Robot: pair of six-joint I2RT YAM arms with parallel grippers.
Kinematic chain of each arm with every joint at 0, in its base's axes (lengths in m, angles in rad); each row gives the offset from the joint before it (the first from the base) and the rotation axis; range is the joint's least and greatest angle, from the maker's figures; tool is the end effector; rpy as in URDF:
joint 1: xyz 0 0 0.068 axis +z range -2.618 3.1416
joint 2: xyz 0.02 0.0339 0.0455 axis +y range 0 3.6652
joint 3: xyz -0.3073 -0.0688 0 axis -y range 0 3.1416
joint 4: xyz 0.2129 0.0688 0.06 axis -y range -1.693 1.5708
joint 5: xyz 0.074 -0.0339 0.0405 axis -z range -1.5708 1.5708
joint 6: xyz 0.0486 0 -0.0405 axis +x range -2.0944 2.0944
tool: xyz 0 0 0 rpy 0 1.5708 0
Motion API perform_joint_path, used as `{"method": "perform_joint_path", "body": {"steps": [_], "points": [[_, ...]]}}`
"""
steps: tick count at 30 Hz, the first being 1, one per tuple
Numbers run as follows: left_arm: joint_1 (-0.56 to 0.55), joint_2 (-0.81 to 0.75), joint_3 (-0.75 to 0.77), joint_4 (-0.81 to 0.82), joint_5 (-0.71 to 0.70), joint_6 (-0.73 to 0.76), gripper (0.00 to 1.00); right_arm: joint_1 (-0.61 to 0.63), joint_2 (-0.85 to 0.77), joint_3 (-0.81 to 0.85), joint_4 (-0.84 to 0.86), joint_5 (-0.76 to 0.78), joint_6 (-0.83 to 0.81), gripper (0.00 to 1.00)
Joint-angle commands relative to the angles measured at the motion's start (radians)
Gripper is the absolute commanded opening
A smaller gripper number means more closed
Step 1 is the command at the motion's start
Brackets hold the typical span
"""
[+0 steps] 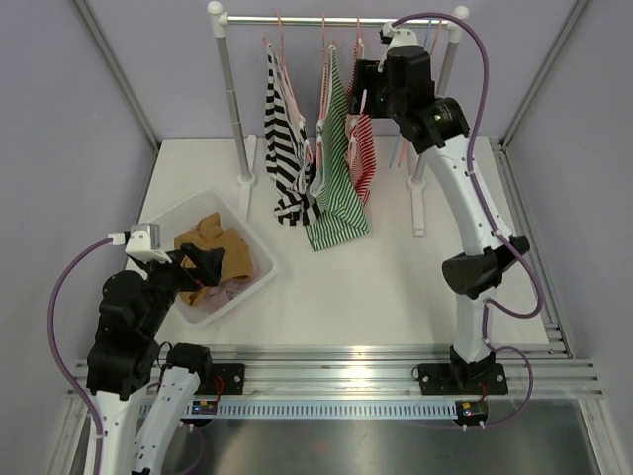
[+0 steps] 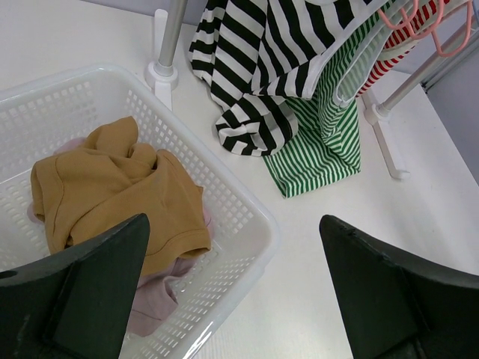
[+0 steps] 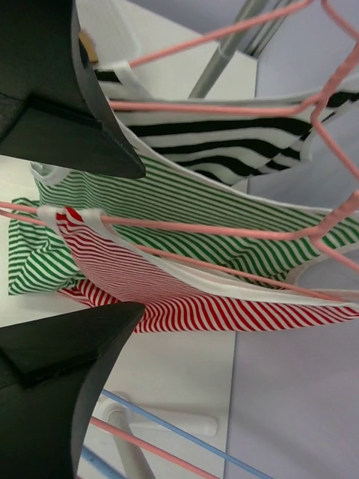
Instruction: Remove the tank top from the hanger
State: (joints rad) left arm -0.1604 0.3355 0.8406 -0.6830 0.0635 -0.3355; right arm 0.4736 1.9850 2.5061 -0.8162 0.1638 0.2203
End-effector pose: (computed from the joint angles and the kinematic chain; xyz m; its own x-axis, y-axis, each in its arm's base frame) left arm 0.0071 -0.0043 0.3485 -0.2377 -0.2944 -0.9256 0.1512 0.9301 -0.3346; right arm 0.3730 0.1823 0.5174 -0.3206 0.0780 -0.9440 -0.2471 0.9552 0.1628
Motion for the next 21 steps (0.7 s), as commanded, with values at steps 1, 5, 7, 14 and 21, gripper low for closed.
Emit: {"method": "perform_joint_path", "body": {"steps": [1, 5, 7, 14, 21], "points": [[-0.005, 0.011, -0.002, 0.046, -0.017, 0.021, 0.99, 0.011, 0.087, 0.133, -0.064, 0.085, -0.088, 0.74], [-0.005, 0.037, 0.002, 0.048, 0.001, 0.024, 0.99, 0.013, 0.124, 0.149, -0.038, 0.146, -0.108, 0.58], [-0.005, 0.051, 0.000, 0.053, 0.016, 0.027, 0.99, 0.010, 0.117, 0.125, -0.011, 0.177, -0.121, 0.53], [-0.007, 0.065, -0.005, 0.060, 0.059, 0.032, 0.99, 0.011, 0.115, 0.114, 0.017, 0.181, -0.141, 0.36], [-0.008, 0.065, -0.005, 0.063, 0.070, 0.035, 0.99, 0.008, 0.144, 0.145, 0.005, 0.178, -0.154, 0.14]]}}
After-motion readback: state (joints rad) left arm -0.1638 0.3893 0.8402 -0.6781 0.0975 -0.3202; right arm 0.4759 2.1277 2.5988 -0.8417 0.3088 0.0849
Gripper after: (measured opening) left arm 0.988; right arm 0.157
